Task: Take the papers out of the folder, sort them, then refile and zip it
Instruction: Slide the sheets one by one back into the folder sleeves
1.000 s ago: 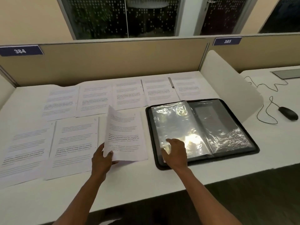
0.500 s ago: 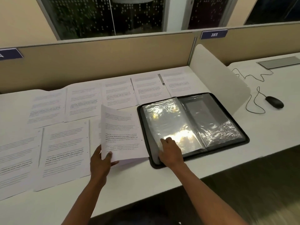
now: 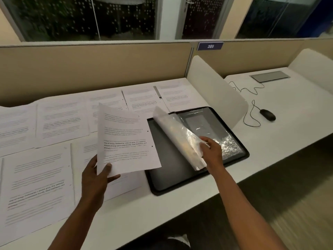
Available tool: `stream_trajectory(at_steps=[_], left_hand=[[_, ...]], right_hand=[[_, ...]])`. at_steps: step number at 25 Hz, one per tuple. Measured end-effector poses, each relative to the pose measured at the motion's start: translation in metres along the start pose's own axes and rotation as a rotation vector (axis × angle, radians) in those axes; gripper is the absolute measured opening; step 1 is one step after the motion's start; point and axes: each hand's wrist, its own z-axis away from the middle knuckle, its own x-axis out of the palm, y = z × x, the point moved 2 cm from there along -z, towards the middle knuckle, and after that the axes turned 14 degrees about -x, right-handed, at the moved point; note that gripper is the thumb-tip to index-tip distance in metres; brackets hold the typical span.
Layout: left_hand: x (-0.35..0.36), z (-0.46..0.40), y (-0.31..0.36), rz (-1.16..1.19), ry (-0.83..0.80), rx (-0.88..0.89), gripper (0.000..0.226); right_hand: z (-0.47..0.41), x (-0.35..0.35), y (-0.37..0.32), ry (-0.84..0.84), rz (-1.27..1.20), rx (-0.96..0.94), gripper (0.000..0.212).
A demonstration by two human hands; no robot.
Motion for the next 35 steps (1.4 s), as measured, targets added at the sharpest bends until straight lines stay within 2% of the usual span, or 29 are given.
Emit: stream_trajectory(at_steps=[4, 9, 12, 14, 19, 23, 25, 27, 29, 32, 35], left_hand=[[0.042, 0.000, -0.019, -0.068, -0.122, -0.057, 0.047], [0.098, 0.004, -0.046, -0.098, -0.179, -0.148, 0.049], [0.127, 0.004, -0.058, -0.070, -0.167, -0.224, 0.051], [0.147, 0.004, -0.061, -0.051, -0.161, -0.254, 0.049], [0.186, 0.003, -0.073, -0.034, -0.142, -0.291, 0.043], [0.208, 0.004, -0.085, -0.062, -0.118, -0.283, 0.041], [0.216, 0.005, -0.090, -0.075, -0.114, -0.274, 0.040], [0.223, 0.005, -0.094, -0.079, -0.101, -0.266, 0.041], [0.228, 0.004, -0.098, -0.063, -0.087, -0.277, 0.041], [0.233, 0.005, -0.096, -0.034, -0.078, -0.286, 0.041], [0.237, 0.006, -0.096, 0.029, -0.101, -0.317, 0.043]], right_hand=[[-0.025, -0.048, 0.014, 0.203, -0.096, 0.194, 0.027], [-0.067, -0.100, 0.054, 0.226, -0.103, 0.339, 0.038], [-0.082, -0.123, 0.069, 0.348, -0.168, 0.469, 0.032], [-0.091, -0.138, 0.078, 0.348, -0.137, 0.484, 0.031], [-0.100, -0.158, 0.098, 0.233, 0.247, 0.254, 0.031], [-0.108, -0.168, 0.113, 0.083, 0.616, -0.145, 0.030], [-0.108, -0.169, 0.120, -0.036, 0.909, -0.440, 0.021], [-0.104, -0.163, 0.129, -0.182, 1.037, -0.627, 0.014], [-0.101, -0.160, 0.134, -0.249, 1.052, -0.621, 0.017], [-0.102, -0.163, 0.135, -0.197, 1.020, -0.596, 0.026], [-0.091, -0.155, 0.114, -0.087, 0.784, -0.534, 0.023]])
